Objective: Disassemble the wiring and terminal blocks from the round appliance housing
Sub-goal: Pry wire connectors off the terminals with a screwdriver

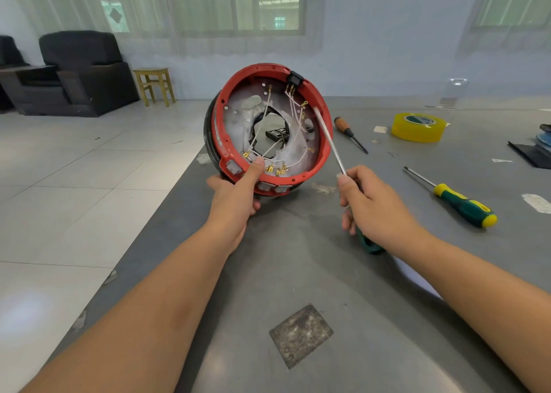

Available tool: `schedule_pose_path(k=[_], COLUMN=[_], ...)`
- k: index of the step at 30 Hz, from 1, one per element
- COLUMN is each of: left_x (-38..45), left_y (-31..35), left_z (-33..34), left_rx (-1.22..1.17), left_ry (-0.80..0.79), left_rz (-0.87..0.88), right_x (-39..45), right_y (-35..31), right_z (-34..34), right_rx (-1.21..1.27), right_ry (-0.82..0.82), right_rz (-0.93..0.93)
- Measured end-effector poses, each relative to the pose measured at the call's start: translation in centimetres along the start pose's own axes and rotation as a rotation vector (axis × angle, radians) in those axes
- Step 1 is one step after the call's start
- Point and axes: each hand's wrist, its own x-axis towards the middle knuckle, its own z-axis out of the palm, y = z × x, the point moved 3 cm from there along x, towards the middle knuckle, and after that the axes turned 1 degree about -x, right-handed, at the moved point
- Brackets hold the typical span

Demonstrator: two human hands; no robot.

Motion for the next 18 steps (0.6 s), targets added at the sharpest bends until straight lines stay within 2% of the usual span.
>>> schedule_pose_path(k=[4,8,11,14,18], left_x=[-1.0,-1.9,-2.3,-2.3,-2.1], left_y=[0.2,0.4,0.2,0.2,1.3], left_z=[0.2,0.4,0.9,1.1,0.9], left_rx=[0.154,0.316,0.412,0.437,0.621], left_ry=[-0.004,-0.026,-0.069,-0.122,-0.150], left_rz=[0.015,0.037,0.094,0.120,0.155], right_x=[0.1,1.1,1.9,2.5,2.6], right_y=[0.3,0.3,-0.1,0.0,0.2], right_z=[1.5,2.6,2.9,2.9,3.0], right_rx=[0.344,0.498,0.515,0.594,0.513], right_ry=[0.063,0.066,0.057,0.129,0.203], right_rz=[0.199,0.309,0.380,0.422,0.382])
